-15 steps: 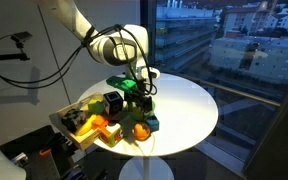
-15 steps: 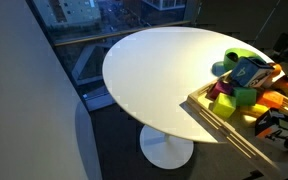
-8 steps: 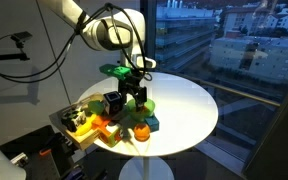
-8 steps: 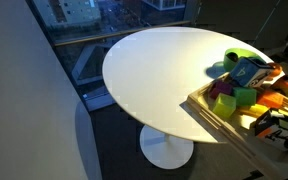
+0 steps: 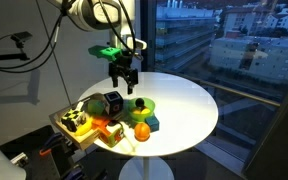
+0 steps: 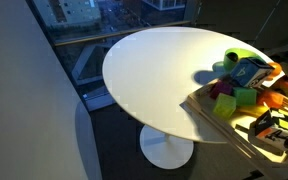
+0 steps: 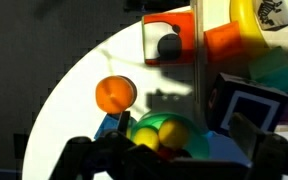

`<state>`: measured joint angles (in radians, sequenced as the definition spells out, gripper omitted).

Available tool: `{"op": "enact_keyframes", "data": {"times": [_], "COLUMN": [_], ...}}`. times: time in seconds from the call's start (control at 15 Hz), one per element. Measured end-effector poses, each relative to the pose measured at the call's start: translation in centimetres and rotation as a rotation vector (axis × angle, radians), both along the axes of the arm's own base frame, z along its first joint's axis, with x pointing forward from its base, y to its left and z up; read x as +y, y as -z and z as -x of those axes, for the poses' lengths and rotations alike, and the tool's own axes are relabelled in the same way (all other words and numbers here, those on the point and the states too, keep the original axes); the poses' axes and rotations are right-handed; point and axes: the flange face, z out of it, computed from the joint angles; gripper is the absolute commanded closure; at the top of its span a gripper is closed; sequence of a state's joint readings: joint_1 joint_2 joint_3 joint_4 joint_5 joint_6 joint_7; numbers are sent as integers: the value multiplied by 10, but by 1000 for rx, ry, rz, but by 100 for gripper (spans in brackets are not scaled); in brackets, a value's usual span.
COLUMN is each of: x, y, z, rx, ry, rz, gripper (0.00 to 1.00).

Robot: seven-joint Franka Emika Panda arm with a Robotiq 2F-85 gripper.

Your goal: Remove the orange from the green bowl and put it on the table

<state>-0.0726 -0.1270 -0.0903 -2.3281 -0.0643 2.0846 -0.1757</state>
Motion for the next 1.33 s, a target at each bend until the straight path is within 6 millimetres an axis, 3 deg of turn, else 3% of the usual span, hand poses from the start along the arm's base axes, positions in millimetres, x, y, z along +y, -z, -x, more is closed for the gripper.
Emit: {"op": "enact_keyframes", "data": {"times": [0.4,0.8,1.33], "x": [25,30,31], "y": [-33,-58,-54], "z": [15,32,43], "rx": [-8,-52,-48], "ry": [-82,-91,-86], "rz": [-70,-70,-72], "gripper": [0,0,0]}}
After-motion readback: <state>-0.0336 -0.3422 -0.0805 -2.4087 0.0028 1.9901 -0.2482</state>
